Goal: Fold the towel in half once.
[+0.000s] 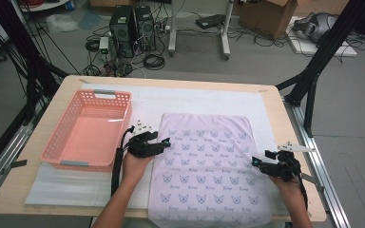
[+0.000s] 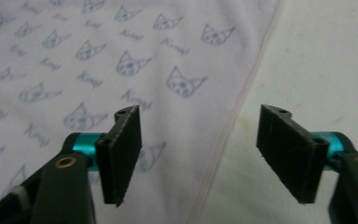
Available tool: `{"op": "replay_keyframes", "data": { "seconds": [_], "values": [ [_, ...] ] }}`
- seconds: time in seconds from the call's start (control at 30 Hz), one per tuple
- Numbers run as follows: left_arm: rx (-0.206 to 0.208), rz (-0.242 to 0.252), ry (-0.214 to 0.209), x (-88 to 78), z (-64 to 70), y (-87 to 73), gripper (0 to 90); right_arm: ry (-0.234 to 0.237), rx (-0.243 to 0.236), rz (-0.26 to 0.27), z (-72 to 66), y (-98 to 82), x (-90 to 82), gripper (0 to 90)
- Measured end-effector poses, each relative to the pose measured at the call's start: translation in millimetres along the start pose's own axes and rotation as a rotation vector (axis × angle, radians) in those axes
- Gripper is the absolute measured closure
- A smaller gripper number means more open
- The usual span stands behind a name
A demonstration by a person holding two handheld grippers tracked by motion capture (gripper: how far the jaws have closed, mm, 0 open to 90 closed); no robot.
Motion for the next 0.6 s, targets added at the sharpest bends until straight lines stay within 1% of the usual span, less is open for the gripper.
{"op": "replay_keyframes", "data": {
  "seconds": [0.03, 0.07, 0.13, 0.17, 0.2, 0.23, 0.27, 0.3, 0.33, 0.37, 0.4, 0.43, 0.47, 0.5, 0.53, 0.57, 0.6],
  "values": [
    [-0.002, -0.023, 0.008, 3.3, -1.4, 1.4, 41.5, -0.005, 0.007, 0.000, 1.0, 3.4, 3.5, 24.5],
    [-0.001, -0.035, 0.014, 6.8, -3.3, 2.4, 40.9, -0.008, 0.010, -0.005, 1.4, 7.0, 6.7, 22.2],
    [-0.052, -0.066, 0.013, 13.4, -8.0, 3.6, 40.2, -0.024, 0.004, -0.013, 2.6, 13.8, 12.9, 20.1],
    [-0.056, -0.089, 0.019, 17.2, -10.2, 4.1, 39.7, -0.031, -0.004, -0.015, 3.7, 17.2, 15.9, 20.0],
    [-0.055, -0.105, 0.034, 21.0, -12.3, 4.0, 39.3, -0.039, 0.001, -0.024, 4.4, 20.2, 18.1, 20.8],
    [-0.064, -0.109, 0.041, 24.9, -14.4, 4.0, 39.1, -0.044, 0.004, -0.036, 5.9, 22.9, 20.4, 26.9],
    [-0.063, -0.117, 0.043, 27.0, -15.6, 4.4, 38.6, -0.046, 0.010, -0.053, 8.3, 26.4, 22.8, 34.8],
    [-0.066, -0.119, 0.047, 29.3, -16.6, 4.8, 38.5, -0.049, 0.005, -0.057, 9.7, 28.1, 24.0, 37.9],
    [-0.053, -0.122, 0.049, 31.7, -17.7, 5.5, 38.6, -0.066, 0.000, -0.057, 11.8, 30.1, 26.4, 39.7],
    [-0.045, -0.128, 0.057, 33.2, -18.2, 5.9, 38.7, -0.079, 0.005, -0.075, 15.3, 32.5, 28.9, 41.0],
    [-0.040, -0.136, 0.062, 35.3, -19.3, 6.5, 39.4, -0.088, 0.007, -0.081, 17.0, 33.9, 30.4, 41.9],
    [-0.036, -0.134, 0.067, 36.6, -20.3, 7.1, 39.8, -0.102, 0.004, -0.084, 19.6, 35.8, 32.0, 44.1],
    [-0.038, -0.127, 0.076, 37.4, -21.6, 7.4, 40.7, -0.109, 0.013, -0.086, 21.7, 37.8, 33.3, 45.3],
    [-0.046, -0.128, 0.080, 38.7, -23.5, 6.5, 42.8, -0.114, 0.017, -0.084, 24.0, 39.7, 34.7, 45.9],
    [-0.043, -0.134, 0.084, 40.1, -25.0, 4.9, 44.7, -0.117, 0.031, -0.085, 25.4, 41.3, 36.2, 46.9],
    [-0.034, -0.128, 0.097, 40.2, -25.0, 4.9, 47.7, -0.120, 0.032, -0.089, 26.8, 42.5, 38.3, 48.0],
    [-0.016, -0.132, 0.109, 40.3, -24.4, 4.9, 50.9, -0.125, 0.027, -0.093, 27.7, 43.4, 40.8, 49.2]
  ]
}}
Point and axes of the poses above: each handheld gripper's, and its own axes: x roughly forward along the jaws, y roughly out of its top, z roughly to its right, the point moved 3 cm from there along x, roughly forward along the jaws, and after that the axes turned 5 degrees about y, right-handed, at the moved point
